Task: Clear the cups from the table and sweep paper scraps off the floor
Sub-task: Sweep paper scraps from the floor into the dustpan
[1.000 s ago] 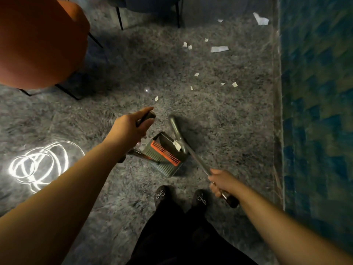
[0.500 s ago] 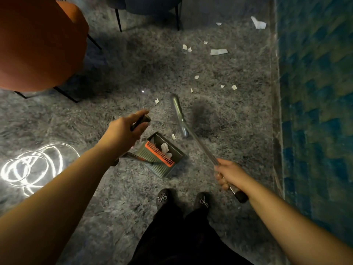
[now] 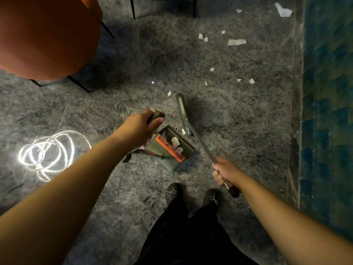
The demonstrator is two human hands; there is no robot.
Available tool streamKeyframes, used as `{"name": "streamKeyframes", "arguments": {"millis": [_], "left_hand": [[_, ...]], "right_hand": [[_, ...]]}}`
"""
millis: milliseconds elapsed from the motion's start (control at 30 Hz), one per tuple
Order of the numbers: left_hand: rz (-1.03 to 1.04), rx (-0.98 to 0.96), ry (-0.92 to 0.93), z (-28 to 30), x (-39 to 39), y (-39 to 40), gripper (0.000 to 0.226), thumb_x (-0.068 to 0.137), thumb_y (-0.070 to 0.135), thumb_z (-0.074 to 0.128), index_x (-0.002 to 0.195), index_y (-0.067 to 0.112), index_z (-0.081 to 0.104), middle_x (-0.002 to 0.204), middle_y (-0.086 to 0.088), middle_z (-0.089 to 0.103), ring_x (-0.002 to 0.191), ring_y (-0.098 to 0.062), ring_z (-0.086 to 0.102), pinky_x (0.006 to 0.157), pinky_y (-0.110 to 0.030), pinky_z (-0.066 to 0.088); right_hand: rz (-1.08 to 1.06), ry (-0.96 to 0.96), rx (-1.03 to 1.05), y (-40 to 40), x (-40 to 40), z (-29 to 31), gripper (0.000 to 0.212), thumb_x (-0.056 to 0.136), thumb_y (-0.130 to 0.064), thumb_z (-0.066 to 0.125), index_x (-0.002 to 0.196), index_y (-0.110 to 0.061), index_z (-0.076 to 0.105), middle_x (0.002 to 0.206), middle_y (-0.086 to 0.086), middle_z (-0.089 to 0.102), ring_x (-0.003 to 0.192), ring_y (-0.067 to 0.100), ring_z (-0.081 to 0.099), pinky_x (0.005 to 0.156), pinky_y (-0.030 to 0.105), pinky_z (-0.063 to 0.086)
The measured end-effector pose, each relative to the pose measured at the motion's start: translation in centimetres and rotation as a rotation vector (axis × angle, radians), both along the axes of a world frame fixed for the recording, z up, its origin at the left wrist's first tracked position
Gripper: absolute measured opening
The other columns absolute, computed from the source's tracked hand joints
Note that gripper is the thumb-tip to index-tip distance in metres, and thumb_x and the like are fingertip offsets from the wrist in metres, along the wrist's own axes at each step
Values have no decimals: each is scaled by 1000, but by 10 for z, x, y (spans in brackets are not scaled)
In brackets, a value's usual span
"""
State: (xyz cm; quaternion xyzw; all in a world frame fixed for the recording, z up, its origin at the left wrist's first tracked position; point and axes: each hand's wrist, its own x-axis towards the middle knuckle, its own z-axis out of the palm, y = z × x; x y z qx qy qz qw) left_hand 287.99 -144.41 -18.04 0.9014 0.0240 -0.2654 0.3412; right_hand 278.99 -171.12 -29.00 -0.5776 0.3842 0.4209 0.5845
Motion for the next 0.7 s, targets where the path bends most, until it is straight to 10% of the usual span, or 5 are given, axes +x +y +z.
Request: {"name": "streamKeyframes", "arguments": {"millis": [233,700], "left_hand": [[-6,24,-48,-2,-4,8,26,99,41,47,97,16,54,64,-3,57,42,-13,55,39,-22,41],[-80,11,-159,-3,-6,8,42,101,34,46,142,38,37,74,16,47,58,-5,52,46,-17,36]], "right_hand": [[230,-66,-64,15,-41,28,49,99,-3,36,142,-26,38,60,5,39,37,8,34,33,16,31],[6,-48,35,32,33,20,24,101,-4,27,85,-18,39,58,3,30,30,6,29,32,13,24]]}}
